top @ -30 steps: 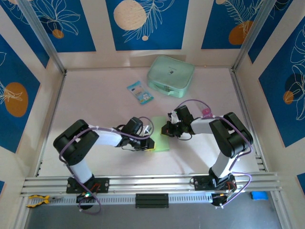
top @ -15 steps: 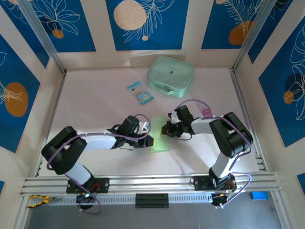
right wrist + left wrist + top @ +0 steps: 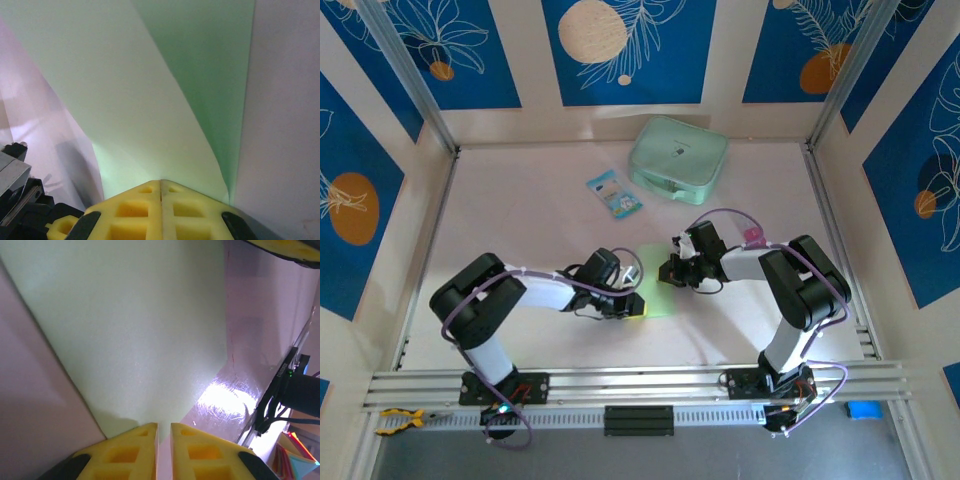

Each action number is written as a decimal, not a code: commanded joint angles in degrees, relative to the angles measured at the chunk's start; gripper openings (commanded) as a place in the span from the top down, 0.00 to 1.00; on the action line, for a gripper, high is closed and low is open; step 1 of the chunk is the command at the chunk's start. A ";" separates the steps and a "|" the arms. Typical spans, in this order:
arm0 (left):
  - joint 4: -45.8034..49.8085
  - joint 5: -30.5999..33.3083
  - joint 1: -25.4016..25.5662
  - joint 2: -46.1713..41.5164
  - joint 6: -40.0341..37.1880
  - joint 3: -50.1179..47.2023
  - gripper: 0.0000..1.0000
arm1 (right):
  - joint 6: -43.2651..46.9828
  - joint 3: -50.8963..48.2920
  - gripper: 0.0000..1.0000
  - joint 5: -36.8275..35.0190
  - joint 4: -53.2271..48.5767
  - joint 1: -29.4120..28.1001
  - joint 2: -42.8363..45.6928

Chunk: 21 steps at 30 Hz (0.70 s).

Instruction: Fold a paper plane with a square sheet of paper (pick it up from the middle)

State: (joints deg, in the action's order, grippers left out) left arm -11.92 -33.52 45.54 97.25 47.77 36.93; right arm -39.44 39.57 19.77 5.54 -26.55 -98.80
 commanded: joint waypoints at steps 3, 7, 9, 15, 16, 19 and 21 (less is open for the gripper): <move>9.84 3.11 1.65 -0.14 -4.09 -1.50 0.84 | 1.72 -3.37 1.00 -9.04 -10.07 0.49 -4.20; 7.58 3.32 1.79 0.07 -3.67 -3.42 0.84 | 2.83 -2.96 1.00 -9.22 -10.62 0.42 -4.20; 7.13 3.74 2.30 -0.15 -3.64 -4.02 0.84 | 3.26 -3.01 1.00 -9.30 -10.63 0.42 -4.27; 9.55 4.58 3.90 -4.76 -5.73 -3.93 0.86 | 4.22 -1.99 1.00 -8.73 -11.04 0.57 -5.25; 10.91 4.84 3.92 -5.55 -6.47 -3.50 0.87 | 4.28 -1.88 1.00 -8.40 -11.09 0.60 -5.44; 12.86 5.47 3.77 -8.48 -7.66 -2.29 0.88 | 4.36 -1.60 1.00 -8.27 -11.59 0.61 -5.81; 13.59 5.19 3.53 -11.04 -8.56 -0.71 0.88 | 4.41 -1.54 1.00 -8.06 -11.90 0.62 -5.63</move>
State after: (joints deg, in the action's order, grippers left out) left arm -2.98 -28.95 48.88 89.93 41.89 34.61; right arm -37.47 40.91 20.62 3.55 -26.17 -99.55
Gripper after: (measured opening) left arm 0.121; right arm 0.063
